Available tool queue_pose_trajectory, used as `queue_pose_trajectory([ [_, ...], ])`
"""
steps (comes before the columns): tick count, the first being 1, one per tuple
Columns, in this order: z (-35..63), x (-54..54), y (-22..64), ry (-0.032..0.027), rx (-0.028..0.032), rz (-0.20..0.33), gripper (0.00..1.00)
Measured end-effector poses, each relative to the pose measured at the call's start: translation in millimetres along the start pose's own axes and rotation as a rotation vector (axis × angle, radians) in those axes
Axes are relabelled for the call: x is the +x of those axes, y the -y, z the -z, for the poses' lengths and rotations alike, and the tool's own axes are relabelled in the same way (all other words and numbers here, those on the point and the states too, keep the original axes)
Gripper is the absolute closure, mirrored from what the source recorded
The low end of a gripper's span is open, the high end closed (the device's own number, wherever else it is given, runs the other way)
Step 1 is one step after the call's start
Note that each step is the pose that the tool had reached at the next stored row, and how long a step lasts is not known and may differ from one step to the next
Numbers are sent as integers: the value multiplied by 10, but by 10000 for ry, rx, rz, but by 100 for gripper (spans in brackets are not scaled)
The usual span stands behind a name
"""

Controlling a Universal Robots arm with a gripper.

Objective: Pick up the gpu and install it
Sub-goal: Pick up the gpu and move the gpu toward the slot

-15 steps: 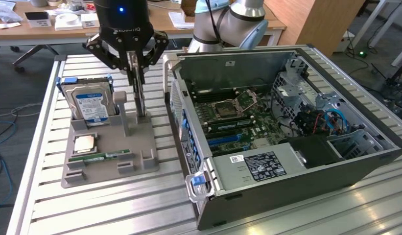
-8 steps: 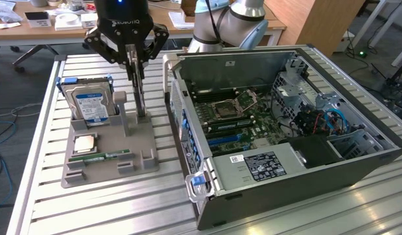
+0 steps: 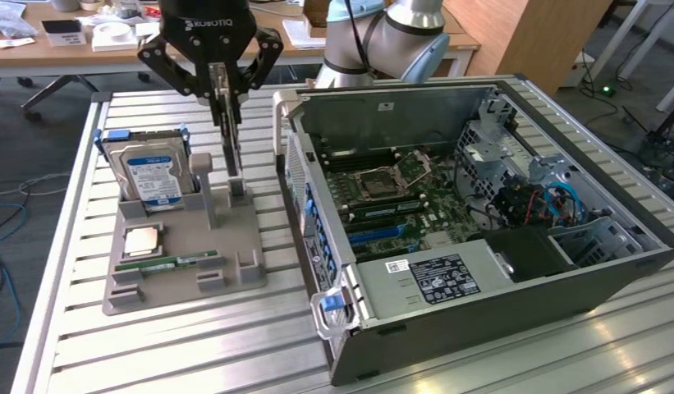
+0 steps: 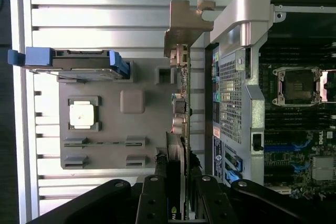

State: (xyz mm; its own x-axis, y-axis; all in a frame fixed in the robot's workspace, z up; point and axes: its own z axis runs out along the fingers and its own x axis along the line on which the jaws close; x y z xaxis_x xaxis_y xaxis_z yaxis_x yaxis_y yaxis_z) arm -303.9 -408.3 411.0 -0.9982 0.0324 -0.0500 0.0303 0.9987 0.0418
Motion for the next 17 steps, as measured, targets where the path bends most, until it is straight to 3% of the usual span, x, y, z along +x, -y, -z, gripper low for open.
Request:
queue_pose_trajectory([
  [17, 1, -64, -2, -2, 1, 0, 74],
])
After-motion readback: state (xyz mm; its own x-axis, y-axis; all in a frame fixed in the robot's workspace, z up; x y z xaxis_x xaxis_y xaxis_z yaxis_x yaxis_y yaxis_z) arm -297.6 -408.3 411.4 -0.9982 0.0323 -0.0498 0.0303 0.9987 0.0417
